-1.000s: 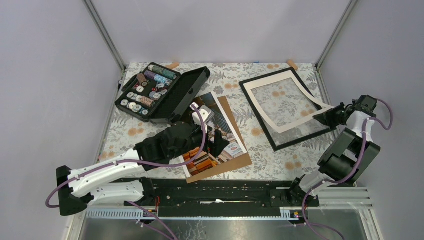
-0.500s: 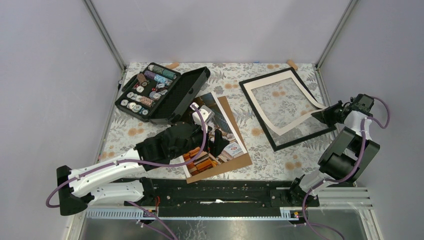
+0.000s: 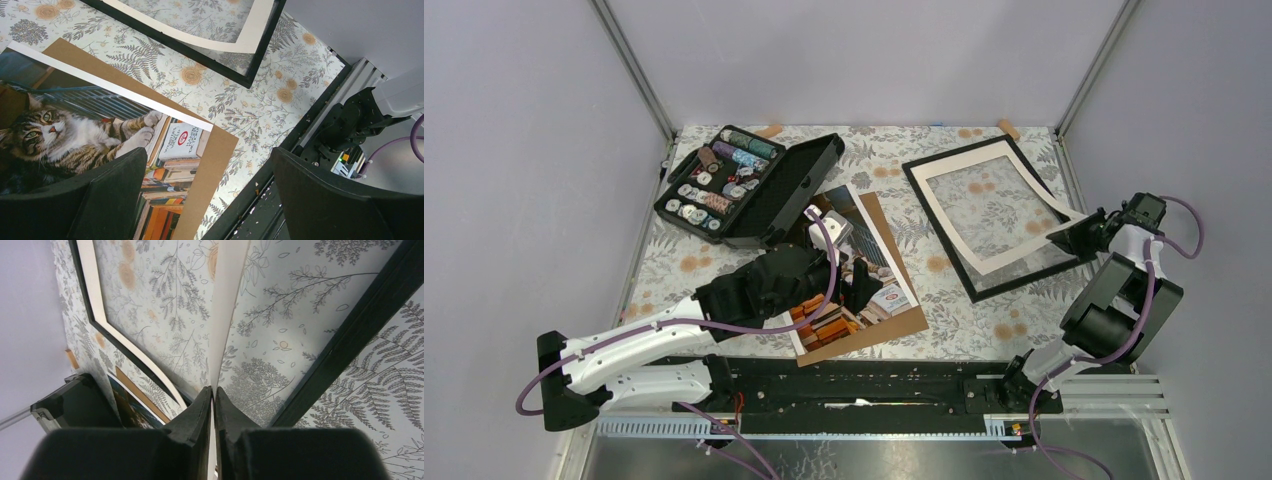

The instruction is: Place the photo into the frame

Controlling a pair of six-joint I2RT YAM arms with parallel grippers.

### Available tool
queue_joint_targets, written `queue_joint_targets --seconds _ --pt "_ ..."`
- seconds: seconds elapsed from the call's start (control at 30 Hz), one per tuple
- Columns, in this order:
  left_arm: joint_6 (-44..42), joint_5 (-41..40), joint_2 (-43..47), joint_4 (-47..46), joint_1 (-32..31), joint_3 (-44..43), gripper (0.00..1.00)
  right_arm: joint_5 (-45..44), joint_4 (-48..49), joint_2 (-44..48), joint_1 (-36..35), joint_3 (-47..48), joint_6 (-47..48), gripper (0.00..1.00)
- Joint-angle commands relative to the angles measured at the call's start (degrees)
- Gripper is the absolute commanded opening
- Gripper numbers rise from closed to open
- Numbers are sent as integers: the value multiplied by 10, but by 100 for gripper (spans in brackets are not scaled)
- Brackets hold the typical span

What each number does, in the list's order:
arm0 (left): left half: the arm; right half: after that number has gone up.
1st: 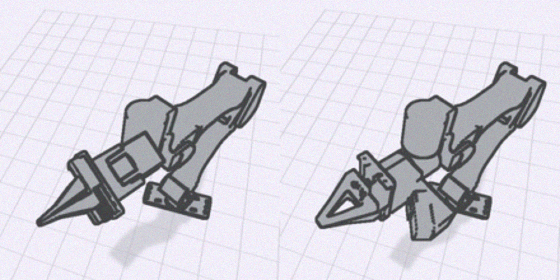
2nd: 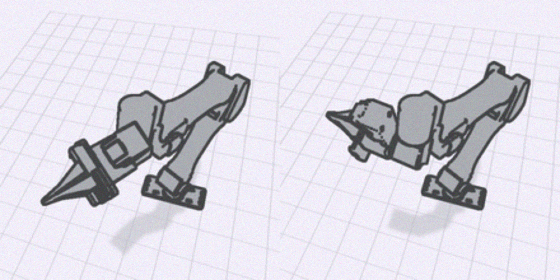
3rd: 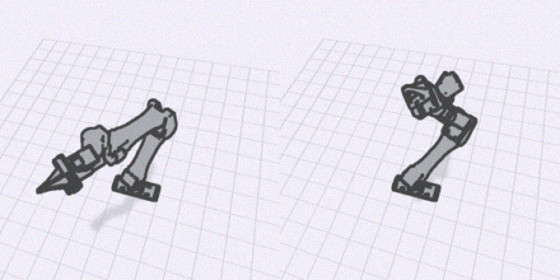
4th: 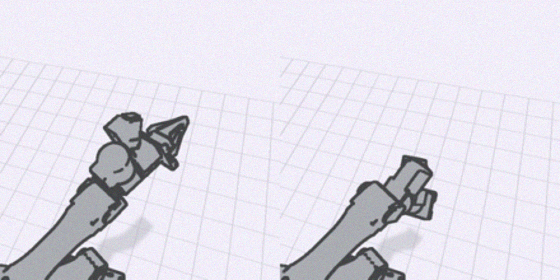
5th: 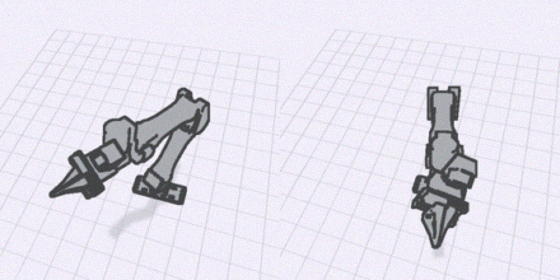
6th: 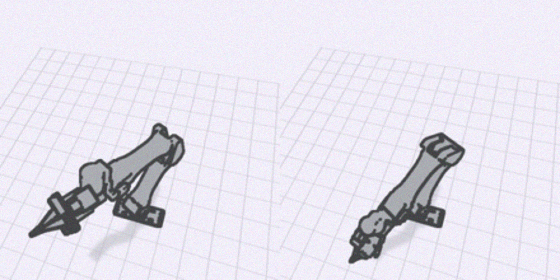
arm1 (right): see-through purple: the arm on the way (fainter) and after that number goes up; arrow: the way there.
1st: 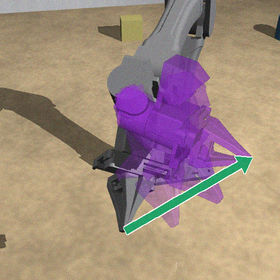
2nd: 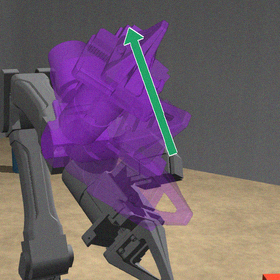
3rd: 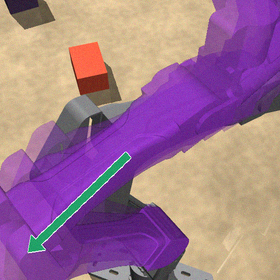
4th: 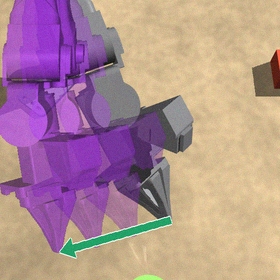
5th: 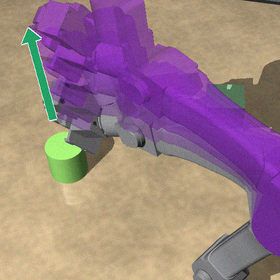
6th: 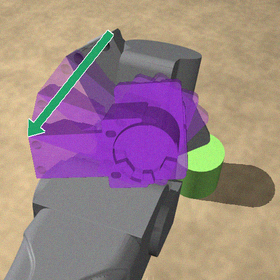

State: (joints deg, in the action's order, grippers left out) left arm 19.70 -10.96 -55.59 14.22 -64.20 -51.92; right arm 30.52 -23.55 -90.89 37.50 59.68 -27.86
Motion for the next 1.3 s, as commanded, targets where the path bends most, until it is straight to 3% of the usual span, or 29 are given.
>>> queue_joint_targets --seconds 0.0,0.2,0.43,0.57,0.8,0.93,1.27 --pt "-6 -8 13 -10 -3 -12 99 -17 7 17 -3 -4 12 15" --pt "-6 -7 10 -10 -3 -12 99 -60 -22 34 -10 2 37 38" --pt "-5 -2 9 -12 -3 -12 99 -199 -89 73 -22 16 62 64" --pt "-5 -1 10 -12 -3 -11 99 -246 -99 97 -25 10 68 67" --pt "-5 0 10 -12 -3 -12 99 -108 -63 79 -86 -22 56 66" --pt "-5 -2 8 -11 -3 -12 99 -84 -36 64 -139 -51 18 65" --pt "-6 0 2 -10 -3 -12 99 -143 -51 84 -243 -108 -15 65"
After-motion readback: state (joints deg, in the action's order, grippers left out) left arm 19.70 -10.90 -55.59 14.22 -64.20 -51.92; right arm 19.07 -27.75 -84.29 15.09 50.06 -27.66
